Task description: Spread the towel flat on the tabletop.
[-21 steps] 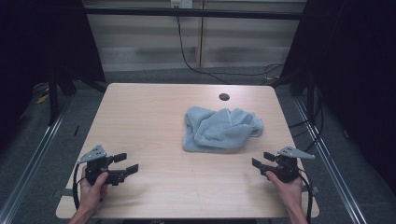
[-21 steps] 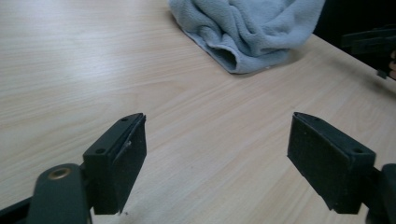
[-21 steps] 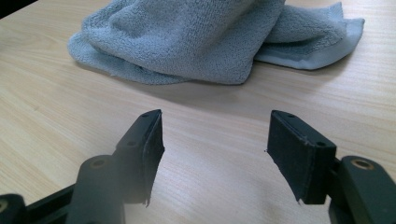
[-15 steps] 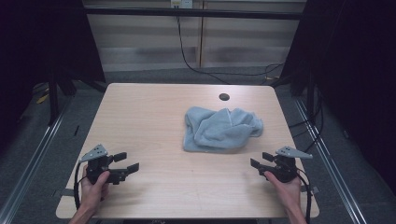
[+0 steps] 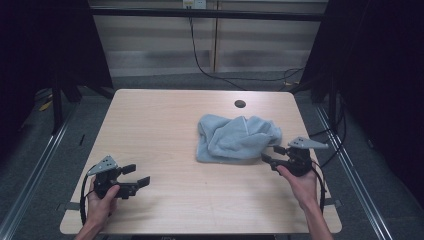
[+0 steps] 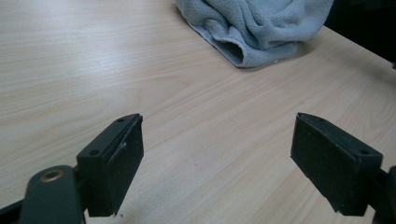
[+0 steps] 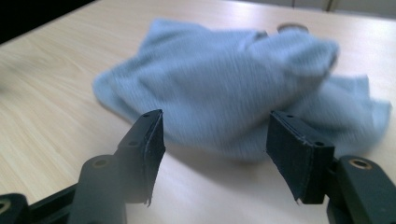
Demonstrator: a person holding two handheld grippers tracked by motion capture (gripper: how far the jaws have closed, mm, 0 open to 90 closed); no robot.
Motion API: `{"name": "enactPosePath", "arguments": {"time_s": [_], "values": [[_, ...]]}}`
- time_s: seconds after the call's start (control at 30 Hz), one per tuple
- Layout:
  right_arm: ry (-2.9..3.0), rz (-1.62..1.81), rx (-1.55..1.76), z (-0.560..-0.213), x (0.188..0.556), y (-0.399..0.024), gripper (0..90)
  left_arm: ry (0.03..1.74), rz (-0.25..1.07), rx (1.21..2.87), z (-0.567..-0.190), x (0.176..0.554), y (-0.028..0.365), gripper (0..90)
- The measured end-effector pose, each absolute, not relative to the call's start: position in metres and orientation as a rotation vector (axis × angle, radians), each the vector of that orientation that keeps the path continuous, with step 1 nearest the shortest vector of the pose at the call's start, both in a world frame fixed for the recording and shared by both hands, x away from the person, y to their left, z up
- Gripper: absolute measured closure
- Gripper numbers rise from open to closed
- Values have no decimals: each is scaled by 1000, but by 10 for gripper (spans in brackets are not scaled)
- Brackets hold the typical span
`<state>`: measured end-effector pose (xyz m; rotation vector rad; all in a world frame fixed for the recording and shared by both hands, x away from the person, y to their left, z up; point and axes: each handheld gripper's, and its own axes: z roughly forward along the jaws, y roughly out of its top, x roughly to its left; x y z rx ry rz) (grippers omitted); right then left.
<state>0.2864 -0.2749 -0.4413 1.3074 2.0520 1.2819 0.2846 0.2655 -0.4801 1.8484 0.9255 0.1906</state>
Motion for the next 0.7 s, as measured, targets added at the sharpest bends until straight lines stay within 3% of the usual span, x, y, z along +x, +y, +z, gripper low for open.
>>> {"name": "enactPosePath", "arguments": {"time_s": [0.2, 0.4, 0.7], "values": [[2092, 1256, 1265, -420, 321, -264, 334, 921, 173, 1860, -482, 289, 265, 168], [2084, 1261, 1260, -420, 346, -260, 289, 927, 167, 1856, -483, 290, 265, 169], [2206, 1133, 1315, -465, 380, -237, 182, 926, 157, 1866, -484, 291, 265, 173]]}}
